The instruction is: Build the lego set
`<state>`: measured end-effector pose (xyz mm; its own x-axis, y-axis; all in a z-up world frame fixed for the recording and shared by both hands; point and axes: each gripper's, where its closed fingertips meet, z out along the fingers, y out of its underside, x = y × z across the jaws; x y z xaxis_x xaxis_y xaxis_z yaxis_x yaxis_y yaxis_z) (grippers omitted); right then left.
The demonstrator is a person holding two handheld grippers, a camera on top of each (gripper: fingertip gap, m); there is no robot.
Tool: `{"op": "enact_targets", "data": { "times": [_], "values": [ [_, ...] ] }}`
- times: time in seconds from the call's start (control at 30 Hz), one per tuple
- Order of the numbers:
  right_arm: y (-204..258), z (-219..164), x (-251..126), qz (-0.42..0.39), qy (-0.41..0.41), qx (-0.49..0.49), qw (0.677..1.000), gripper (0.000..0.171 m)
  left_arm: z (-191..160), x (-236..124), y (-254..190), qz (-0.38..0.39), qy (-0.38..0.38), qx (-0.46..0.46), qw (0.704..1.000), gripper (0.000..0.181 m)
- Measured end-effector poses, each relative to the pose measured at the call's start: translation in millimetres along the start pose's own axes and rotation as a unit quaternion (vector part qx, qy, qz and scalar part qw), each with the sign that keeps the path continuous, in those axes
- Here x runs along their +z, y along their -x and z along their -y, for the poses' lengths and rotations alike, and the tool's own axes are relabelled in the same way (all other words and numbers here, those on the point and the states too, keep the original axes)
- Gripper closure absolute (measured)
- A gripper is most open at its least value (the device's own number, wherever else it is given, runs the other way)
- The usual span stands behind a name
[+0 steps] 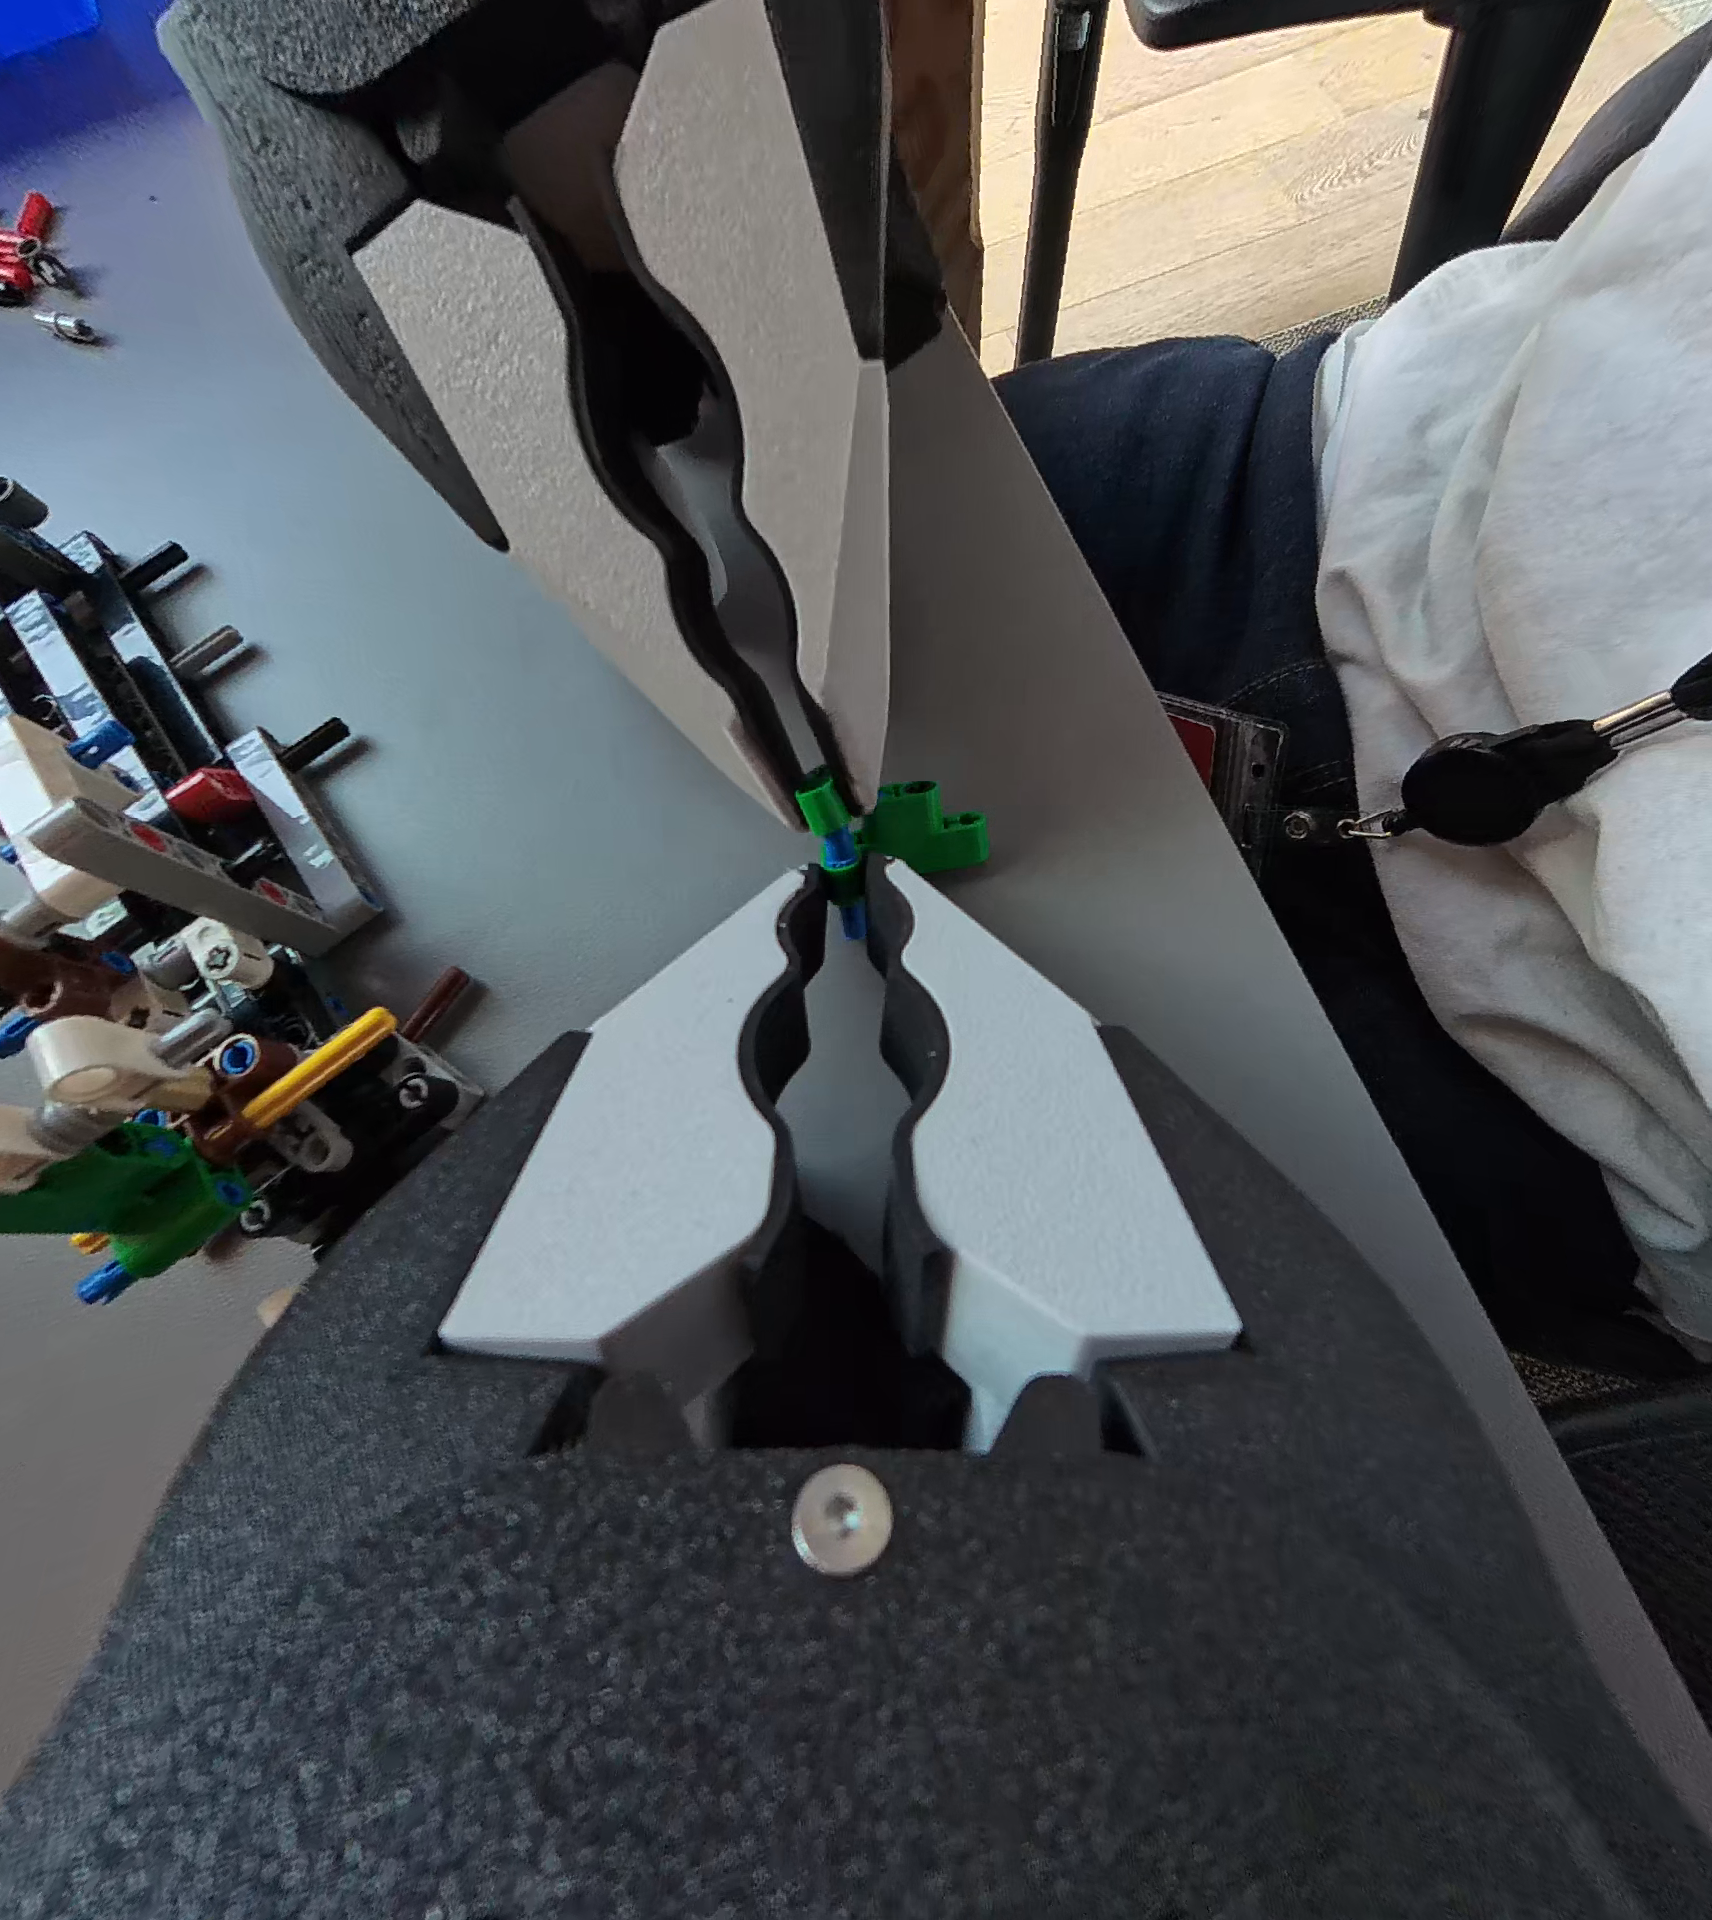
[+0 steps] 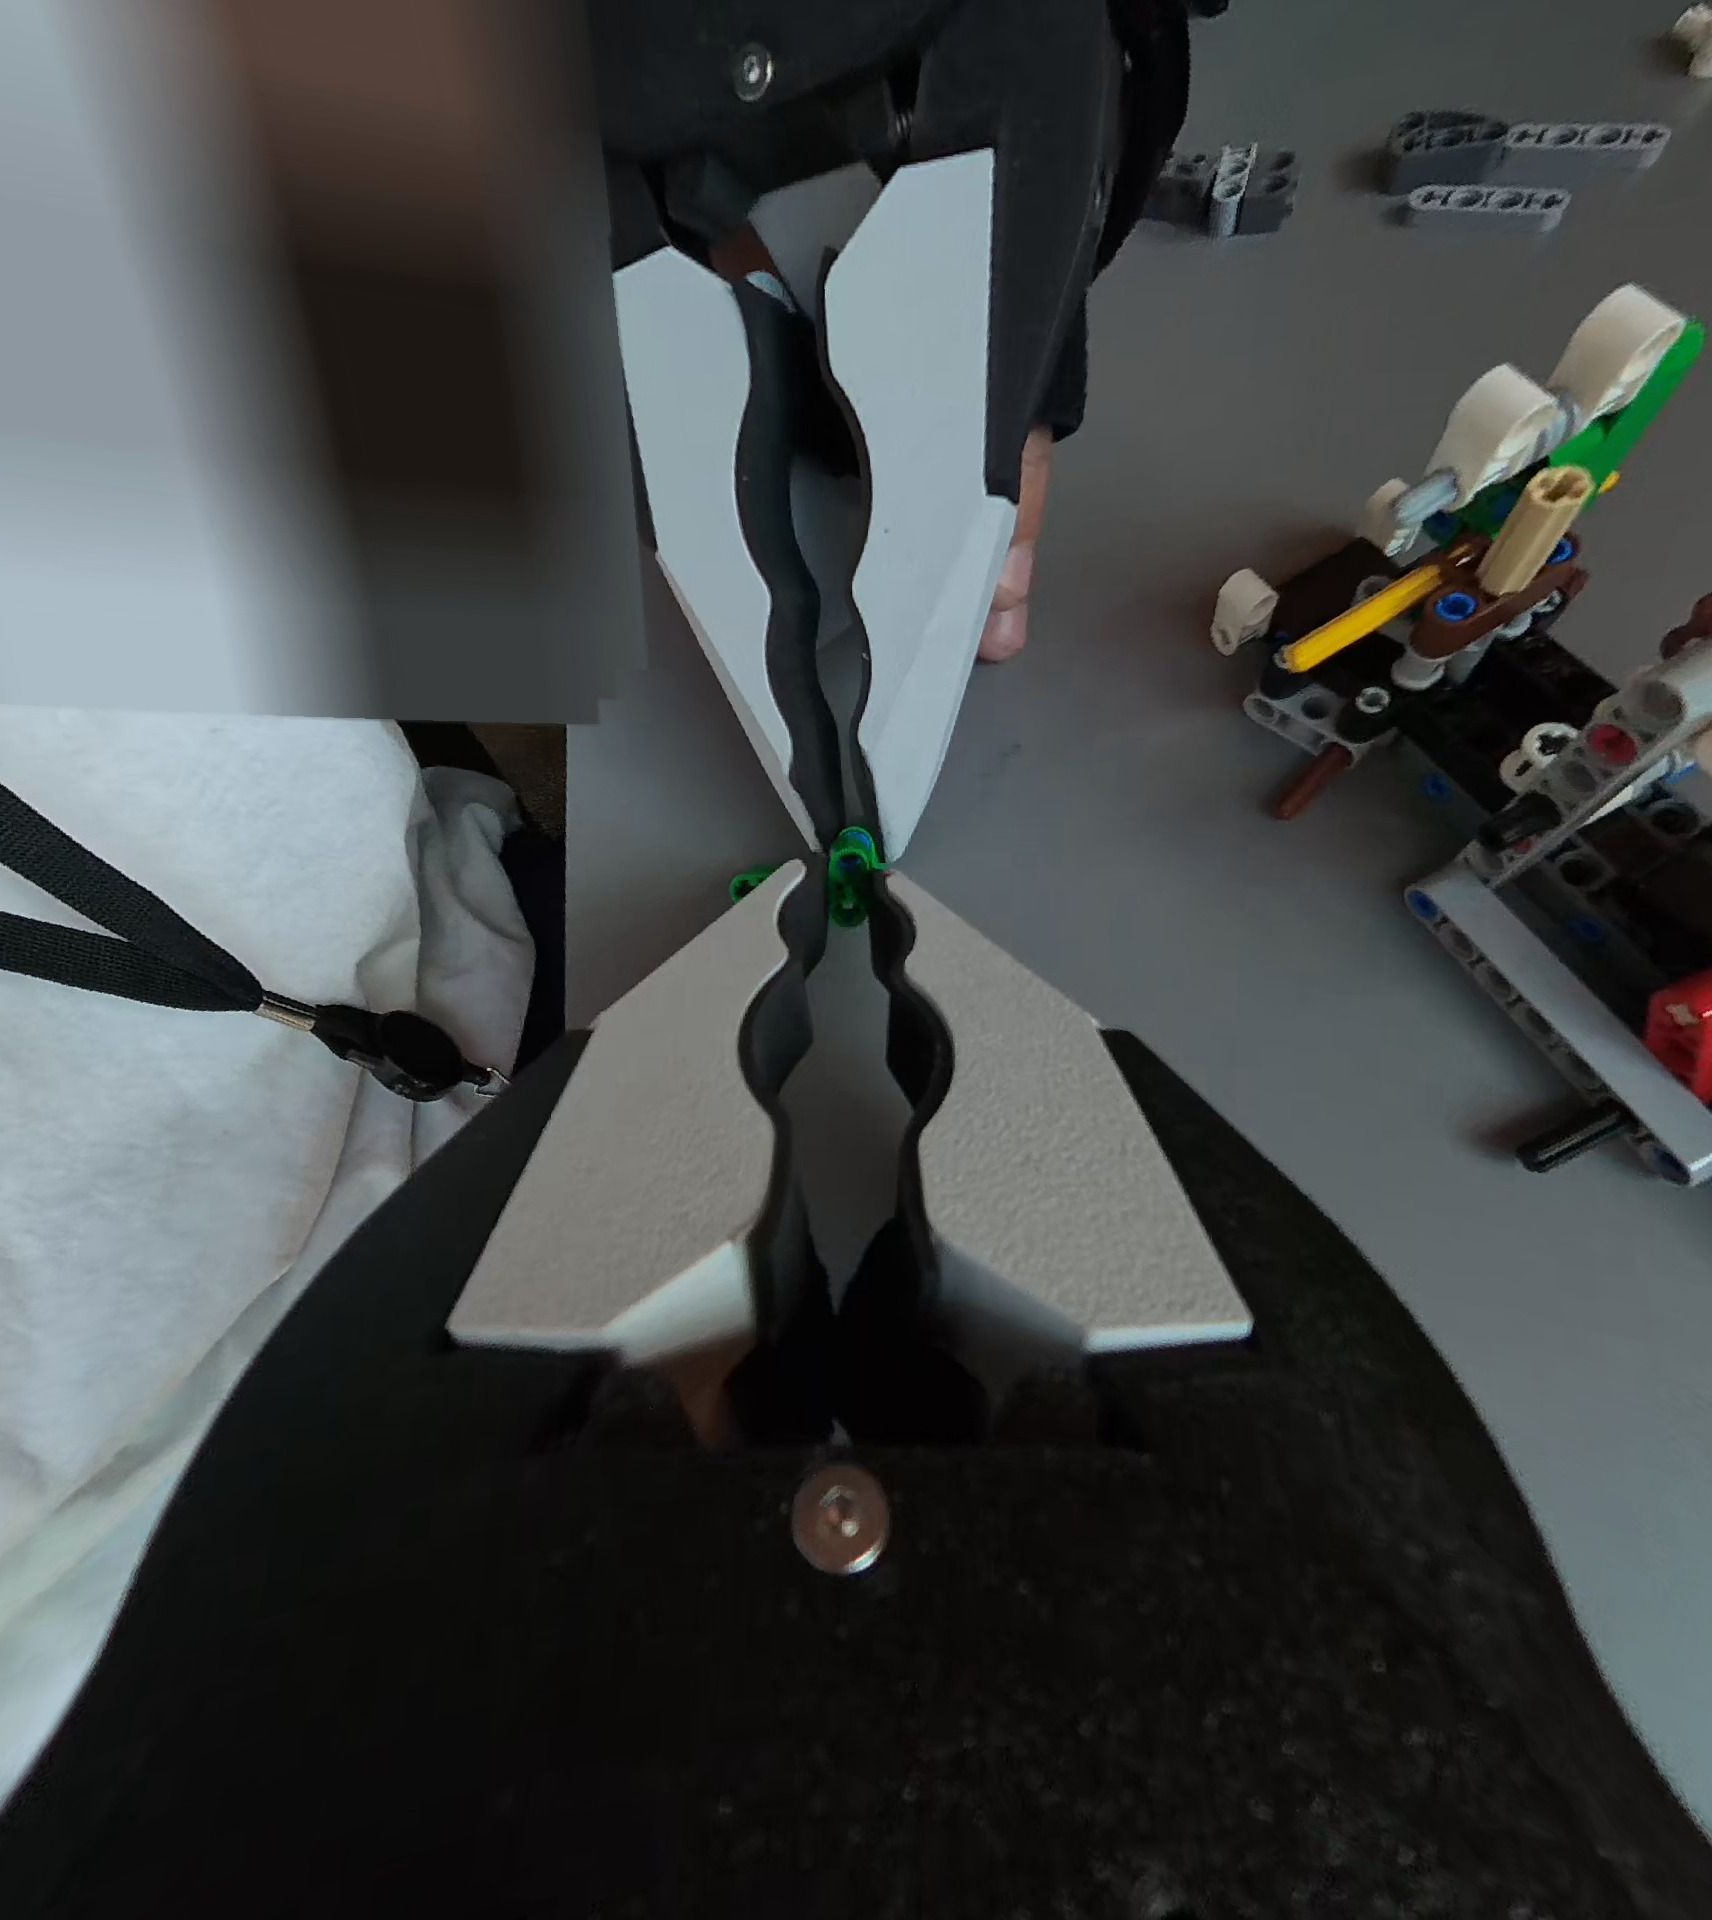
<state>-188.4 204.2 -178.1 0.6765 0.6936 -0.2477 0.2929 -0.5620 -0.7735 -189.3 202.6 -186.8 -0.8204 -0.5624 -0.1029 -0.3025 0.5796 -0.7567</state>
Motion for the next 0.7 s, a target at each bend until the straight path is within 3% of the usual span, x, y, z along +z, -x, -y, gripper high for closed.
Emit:
{"op": "enact_targets", "data": {
  "times": [0.53,0.7],
  "values": [
    [-2.0,1.0,-2.3,-0.033,-0.005,-0.007,0.999,0.161,0.0,0.1,0.9,0.001,0.0,-0.003,1.0,0.175],
    [-5.3,2.1,-17.9,-0.043,-0.012,0.002,0.999,0.156,0.1,0.0,0.7,0.001,0.0,-0.002,1.0,0.175]
  ]
}}
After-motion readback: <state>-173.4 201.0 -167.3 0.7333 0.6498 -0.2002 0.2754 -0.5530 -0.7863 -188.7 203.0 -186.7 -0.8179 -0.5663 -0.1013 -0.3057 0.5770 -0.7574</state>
